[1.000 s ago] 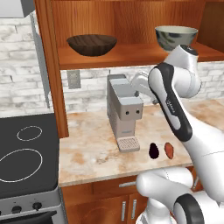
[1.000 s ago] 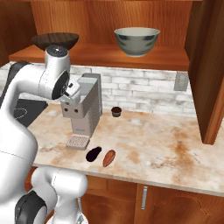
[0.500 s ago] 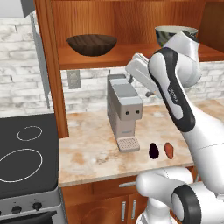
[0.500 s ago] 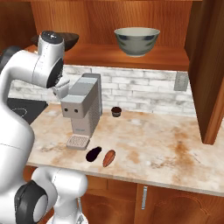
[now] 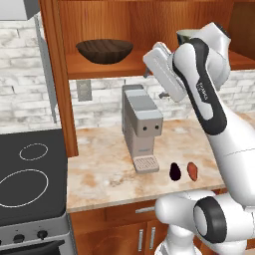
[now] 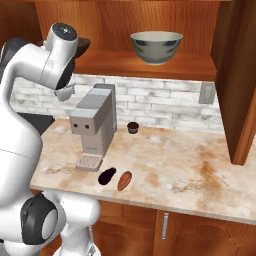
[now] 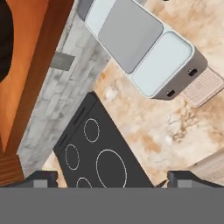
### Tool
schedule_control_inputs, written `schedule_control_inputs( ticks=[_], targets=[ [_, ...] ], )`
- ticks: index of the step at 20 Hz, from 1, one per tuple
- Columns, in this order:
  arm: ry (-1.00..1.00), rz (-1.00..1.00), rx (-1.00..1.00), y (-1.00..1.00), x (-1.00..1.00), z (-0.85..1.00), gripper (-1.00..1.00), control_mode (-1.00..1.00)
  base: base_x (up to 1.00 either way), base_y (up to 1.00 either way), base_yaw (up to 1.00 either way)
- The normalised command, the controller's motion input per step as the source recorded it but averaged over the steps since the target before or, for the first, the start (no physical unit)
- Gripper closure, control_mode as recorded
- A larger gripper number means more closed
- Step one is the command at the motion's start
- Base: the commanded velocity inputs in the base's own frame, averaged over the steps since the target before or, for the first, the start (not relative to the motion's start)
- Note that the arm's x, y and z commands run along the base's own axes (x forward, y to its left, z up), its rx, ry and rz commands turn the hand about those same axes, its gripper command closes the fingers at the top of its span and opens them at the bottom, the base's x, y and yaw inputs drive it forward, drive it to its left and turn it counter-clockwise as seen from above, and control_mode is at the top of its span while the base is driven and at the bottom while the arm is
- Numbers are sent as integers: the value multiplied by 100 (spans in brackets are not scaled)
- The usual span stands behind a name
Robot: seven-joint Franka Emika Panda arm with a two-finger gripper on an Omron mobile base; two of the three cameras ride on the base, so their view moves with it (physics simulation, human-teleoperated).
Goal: Pick both bowls and place them on the counter. Then place the eggplant in one bowl and place the sweet potato in the other bowl.
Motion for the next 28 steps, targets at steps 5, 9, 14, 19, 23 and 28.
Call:
schedule_control_inputs(
  ticks=[5, 9, 14, 19, 23, 28],
  targets=[
    [1, -21, 17, 10, 23, 39, -100, -100, 0, 0, 0],
    [0, -12, 21, 9, 22, 44, -100, -100, 0, 0, 0],
    [-1, -3, 17, 8, 27, 25, -100, -100, 0, 0, 0],
    [3, 0, 14, 6, 46, 8, -100, -100, 0, 0, 0],
    [8, -1, 3, 3, 40, 16, -100, -100, 0, 0, 0],
    [5, -6, -1, 8, 33, 6, -100, -100, 0, 0, 0]
  ],
)
